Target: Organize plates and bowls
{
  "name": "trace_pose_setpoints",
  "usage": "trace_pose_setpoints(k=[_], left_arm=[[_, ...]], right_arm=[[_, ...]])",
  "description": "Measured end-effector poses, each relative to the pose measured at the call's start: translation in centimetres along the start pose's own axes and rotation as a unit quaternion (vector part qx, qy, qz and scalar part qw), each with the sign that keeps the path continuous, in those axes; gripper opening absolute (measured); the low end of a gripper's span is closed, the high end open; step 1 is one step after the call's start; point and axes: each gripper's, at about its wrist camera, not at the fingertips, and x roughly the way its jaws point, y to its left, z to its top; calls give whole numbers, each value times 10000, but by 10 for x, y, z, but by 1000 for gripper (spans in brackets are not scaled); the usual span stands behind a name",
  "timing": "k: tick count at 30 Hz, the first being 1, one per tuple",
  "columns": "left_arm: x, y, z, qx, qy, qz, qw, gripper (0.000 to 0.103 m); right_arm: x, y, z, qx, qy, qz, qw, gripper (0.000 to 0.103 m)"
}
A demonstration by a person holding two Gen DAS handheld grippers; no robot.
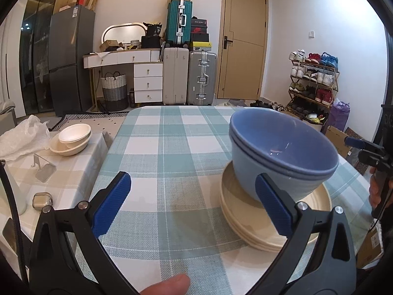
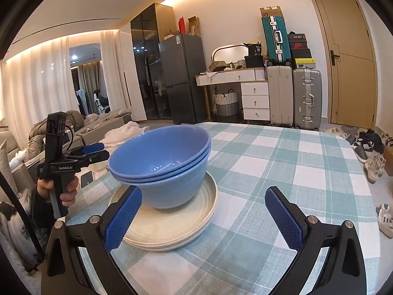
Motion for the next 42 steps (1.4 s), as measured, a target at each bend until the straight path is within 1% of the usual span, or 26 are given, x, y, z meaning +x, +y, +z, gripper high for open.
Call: trace_pose_setpoints(k=[10,13,18,24,31,36,42], left_arm=[[11,9,-19,-142,35,-82,9999,101],[13,9,-17,-163,17,-137,9998,101],[14,11,-18,-231,-10,-61,9997,101],[14,13,-17,-291,-56,-56,9995,101],[12,11,-17,-244,-66,-60,9997,101],[13,6,-18,-156,-88,-50,9998,101],[12,6,-18,-166,-69,-7,9998,101]], right_arm=[[-2,1,-13,-200,-164,-2,9997,102],[-3,3,-14,-202,-154,18,9997,102],[1,6,-20,-230,-64,-41,9997,102],[-3,9,-22,-340,-166,-54,9993,102],[-5,12,-23,-433,-203,-78,9988,102],[-5,12,-23,-407,-201,-74,9989,102],[-3,12,-23,-376,-196,-68,9991,102]])
